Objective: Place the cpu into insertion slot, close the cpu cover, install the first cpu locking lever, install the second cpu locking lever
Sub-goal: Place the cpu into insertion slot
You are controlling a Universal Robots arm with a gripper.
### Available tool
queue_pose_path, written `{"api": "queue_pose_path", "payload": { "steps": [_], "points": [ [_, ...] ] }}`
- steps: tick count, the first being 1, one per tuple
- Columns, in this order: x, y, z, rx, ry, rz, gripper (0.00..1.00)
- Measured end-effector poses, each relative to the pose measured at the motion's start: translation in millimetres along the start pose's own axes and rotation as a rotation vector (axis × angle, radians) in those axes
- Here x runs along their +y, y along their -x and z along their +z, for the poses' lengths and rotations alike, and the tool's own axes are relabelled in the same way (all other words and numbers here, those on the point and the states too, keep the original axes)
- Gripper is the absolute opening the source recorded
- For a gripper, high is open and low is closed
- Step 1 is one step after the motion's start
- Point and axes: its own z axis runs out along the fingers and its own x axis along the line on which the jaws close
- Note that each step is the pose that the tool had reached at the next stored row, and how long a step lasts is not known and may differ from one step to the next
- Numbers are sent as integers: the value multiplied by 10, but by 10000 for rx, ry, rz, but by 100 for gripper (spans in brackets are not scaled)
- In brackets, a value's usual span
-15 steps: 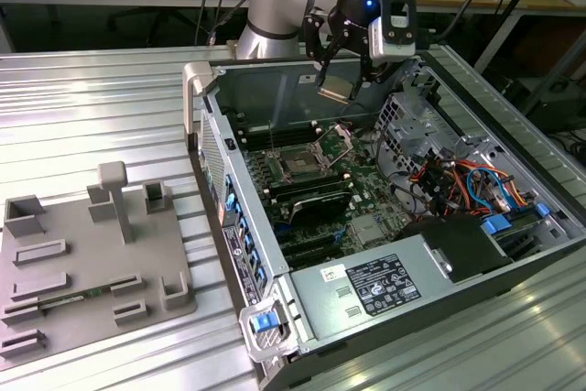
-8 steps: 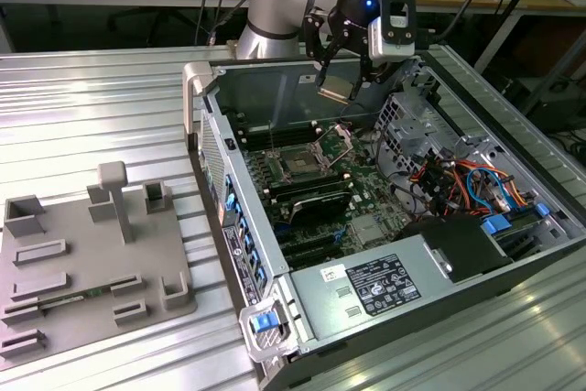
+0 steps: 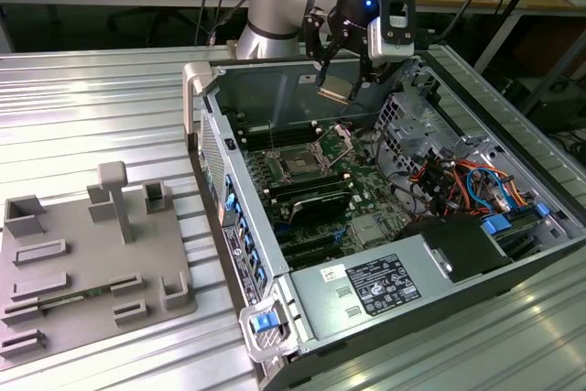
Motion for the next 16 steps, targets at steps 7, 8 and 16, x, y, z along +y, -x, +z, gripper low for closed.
{"api": "queue_pose_path", "payload": {
  "steps": [7, 8, 16],
  "points": [
    [-3, -3, 1, -5, 1, 49, 55],
    [-3, -3, 1, -5, 1, 54, 55],
    [-7, -8, 2, -10, 2, 106, 55]
  ]
}}
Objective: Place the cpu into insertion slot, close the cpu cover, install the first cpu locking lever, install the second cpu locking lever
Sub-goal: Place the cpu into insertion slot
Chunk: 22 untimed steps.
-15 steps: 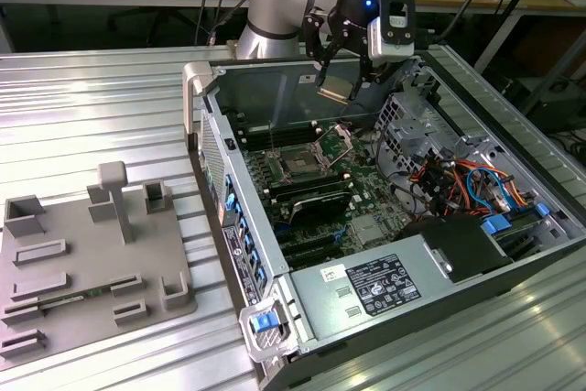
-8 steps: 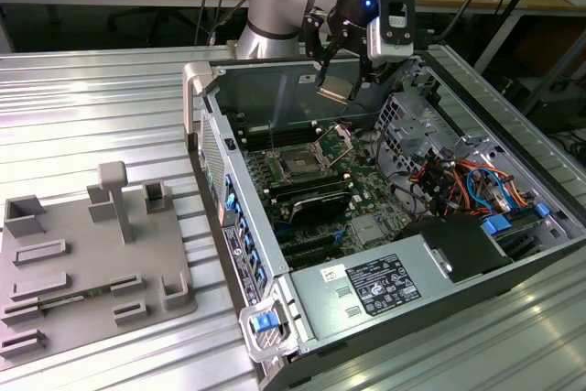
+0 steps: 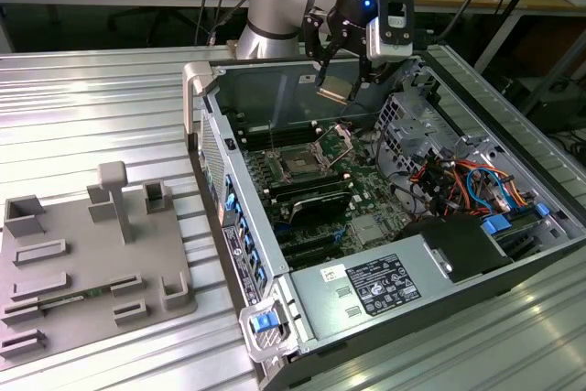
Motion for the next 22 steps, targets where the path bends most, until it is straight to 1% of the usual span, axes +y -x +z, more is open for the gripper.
{"api": "queue_pose_path", "payload": {
  "steps": [15, 22],
  "points": [
    [-2, -3, 2, -15, 3, 166, 55],
    [-3, -3, 4, -31, 7, 349, 55]
  ]
}}
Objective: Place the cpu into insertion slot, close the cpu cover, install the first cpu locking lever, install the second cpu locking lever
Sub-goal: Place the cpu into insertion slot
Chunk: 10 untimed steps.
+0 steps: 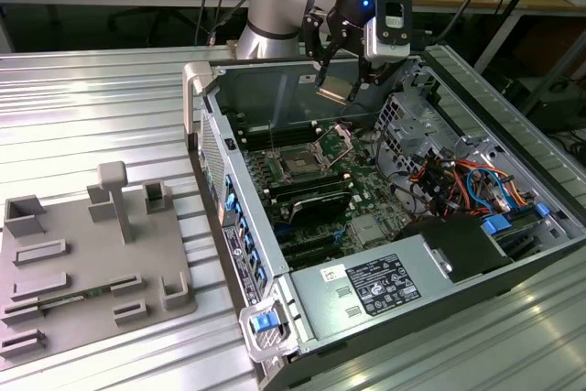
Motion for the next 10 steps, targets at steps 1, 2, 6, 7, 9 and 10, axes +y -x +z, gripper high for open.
{"api": "queue_pose_path", "payload": {
  "steps": [1, 2, 6, 7, 9, 10],
  "points": [
    [0, 0, 0, -3, 1, 38, 55],
    [0, 0, 0, -4, 1, 53, 55],
    [0, 0, 0, -8, 1, 85, 55],
    [0, 0, 0, -8, 2, 86, 55],
    [0, 0, 0, -7, 2, 87, 55],
    [0, 0, 0, -8, 2, 88, 55]
  ]
}}
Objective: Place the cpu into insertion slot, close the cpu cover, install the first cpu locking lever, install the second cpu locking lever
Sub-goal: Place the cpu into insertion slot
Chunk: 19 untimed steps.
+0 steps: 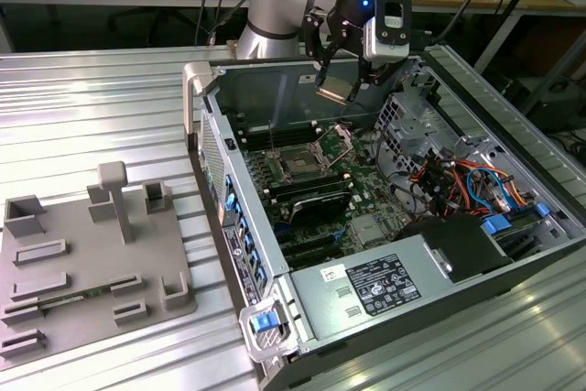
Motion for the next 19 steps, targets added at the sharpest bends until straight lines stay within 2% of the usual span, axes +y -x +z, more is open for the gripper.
{"api": "queue_pose_path", "payload": {
  "steps": [19],
  "points": [
    [0, 0, 0, -31, 6, 347, 55]
  ]
}}
